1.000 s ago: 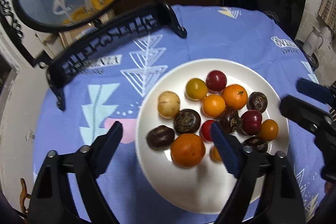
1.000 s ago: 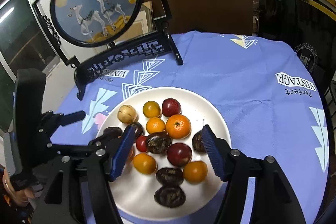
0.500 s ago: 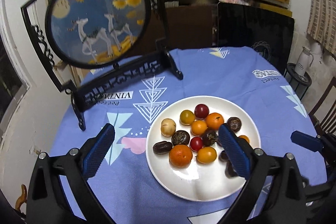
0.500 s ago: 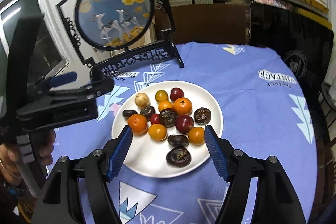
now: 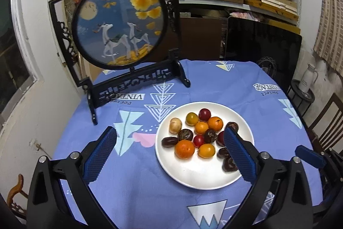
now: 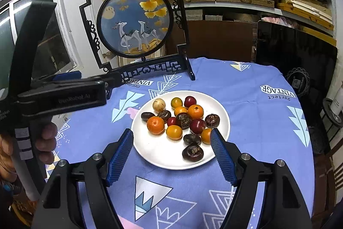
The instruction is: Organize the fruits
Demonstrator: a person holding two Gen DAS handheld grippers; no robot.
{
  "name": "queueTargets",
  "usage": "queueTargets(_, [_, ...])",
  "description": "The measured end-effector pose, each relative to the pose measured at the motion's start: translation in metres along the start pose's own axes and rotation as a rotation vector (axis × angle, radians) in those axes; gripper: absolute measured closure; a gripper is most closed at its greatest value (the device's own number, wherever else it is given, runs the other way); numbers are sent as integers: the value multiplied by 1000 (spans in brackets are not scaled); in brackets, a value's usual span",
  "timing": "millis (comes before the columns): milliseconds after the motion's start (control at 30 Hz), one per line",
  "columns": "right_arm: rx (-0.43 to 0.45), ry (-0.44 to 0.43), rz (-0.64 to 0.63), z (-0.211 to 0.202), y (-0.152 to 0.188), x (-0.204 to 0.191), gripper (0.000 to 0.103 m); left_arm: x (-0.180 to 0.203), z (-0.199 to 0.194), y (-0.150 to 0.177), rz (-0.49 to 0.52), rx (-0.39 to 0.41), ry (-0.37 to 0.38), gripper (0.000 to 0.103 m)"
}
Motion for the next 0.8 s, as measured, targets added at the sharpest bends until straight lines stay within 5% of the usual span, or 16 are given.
queueTargets(800, [31,58,17,-13,-3,-3,22,1,-7,16,16,-45,-17,5])
Point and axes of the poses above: each gripper's, at about its wrist camera, not at the fingertips, and z roughly the way its jaws point, x to its right, y to its underside, the point moved 9 cm from there along z, roughly the way its jaws point, and after that the axes turned 9 degrees about -x, right-handed, at the moved point
